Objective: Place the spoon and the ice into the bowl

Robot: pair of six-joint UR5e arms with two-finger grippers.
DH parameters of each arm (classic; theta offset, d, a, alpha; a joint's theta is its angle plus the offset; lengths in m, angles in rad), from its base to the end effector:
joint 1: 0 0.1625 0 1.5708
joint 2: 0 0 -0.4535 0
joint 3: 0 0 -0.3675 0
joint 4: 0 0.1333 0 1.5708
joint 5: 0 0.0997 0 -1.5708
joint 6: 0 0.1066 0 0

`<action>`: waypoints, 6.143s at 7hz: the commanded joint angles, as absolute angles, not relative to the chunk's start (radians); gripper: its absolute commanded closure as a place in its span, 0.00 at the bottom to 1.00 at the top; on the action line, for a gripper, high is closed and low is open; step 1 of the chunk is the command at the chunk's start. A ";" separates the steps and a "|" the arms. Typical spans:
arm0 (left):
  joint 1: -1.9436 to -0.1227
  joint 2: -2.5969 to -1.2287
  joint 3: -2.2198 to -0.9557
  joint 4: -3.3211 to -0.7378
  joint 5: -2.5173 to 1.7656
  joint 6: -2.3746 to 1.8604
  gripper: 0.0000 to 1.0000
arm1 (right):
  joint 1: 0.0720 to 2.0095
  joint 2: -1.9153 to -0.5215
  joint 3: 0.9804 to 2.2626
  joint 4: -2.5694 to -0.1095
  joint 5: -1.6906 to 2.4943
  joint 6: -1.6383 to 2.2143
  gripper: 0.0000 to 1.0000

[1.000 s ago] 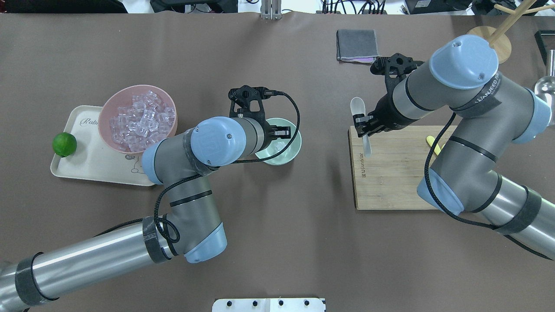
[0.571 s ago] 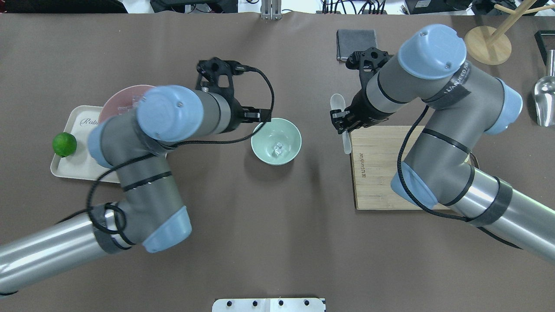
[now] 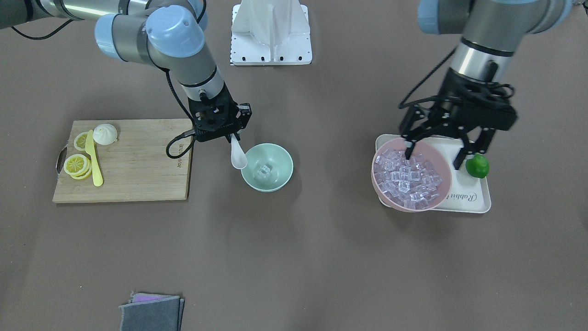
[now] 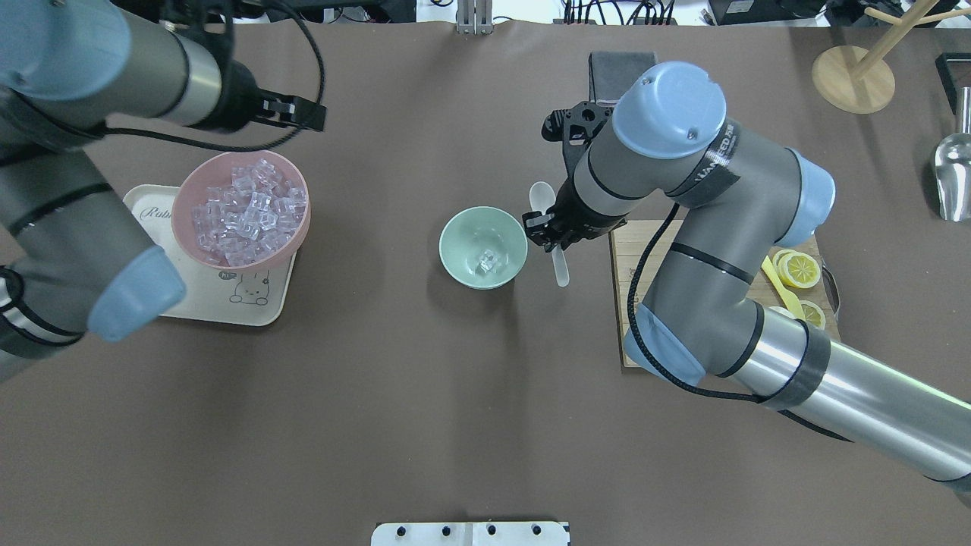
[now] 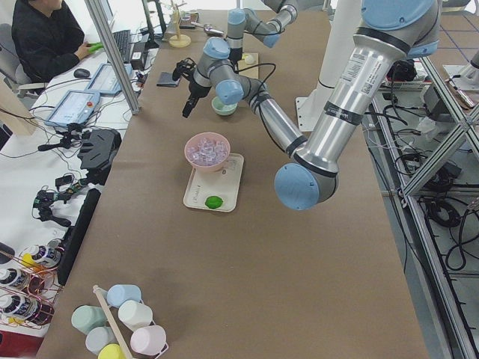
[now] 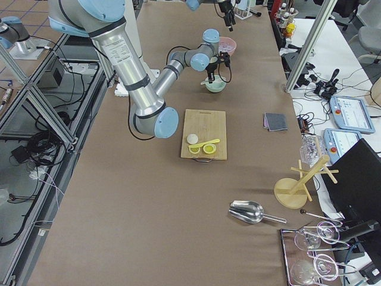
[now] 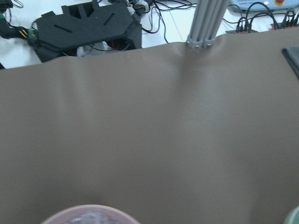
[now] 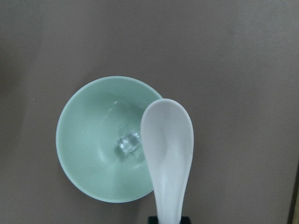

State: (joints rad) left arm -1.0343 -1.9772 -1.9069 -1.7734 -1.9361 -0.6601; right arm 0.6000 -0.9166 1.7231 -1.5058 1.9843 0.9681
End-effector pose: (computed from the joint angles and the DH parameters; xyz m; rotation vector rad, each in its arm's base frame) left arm 0.2193 -0.5550 0.3081 0.5811 0.8042 0.0593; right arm -0.5012 -0.4525 0.2436 0.1668 -0.9270 -0.1826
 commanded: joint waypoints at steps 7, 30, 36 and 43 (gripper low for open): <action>-1.290 -1.842 -1.847 -1.798 -2.000 -0.407 0.02 | 0.561 -0.784 1.534 -1.493 1.917 0.973 0.47; -1.652 -1.506 -1.724 -1.763 -2.345 -0.146 0.02 | 1.476 -1.601 1.599 -1.514 2.349 0.069 0.00; -1.644 -1.493 -1.730 -1.764 -2.369 -0.147 0.02 | 1.555 -1.717 1.740 -1.572 2.355 0.037 0.00; -1.640 -1.480 -1.727 -1.767 -2.361 -0.146 0.02 | 1.554 -1.718 1.738 -1.586 2.367 0.037 0.00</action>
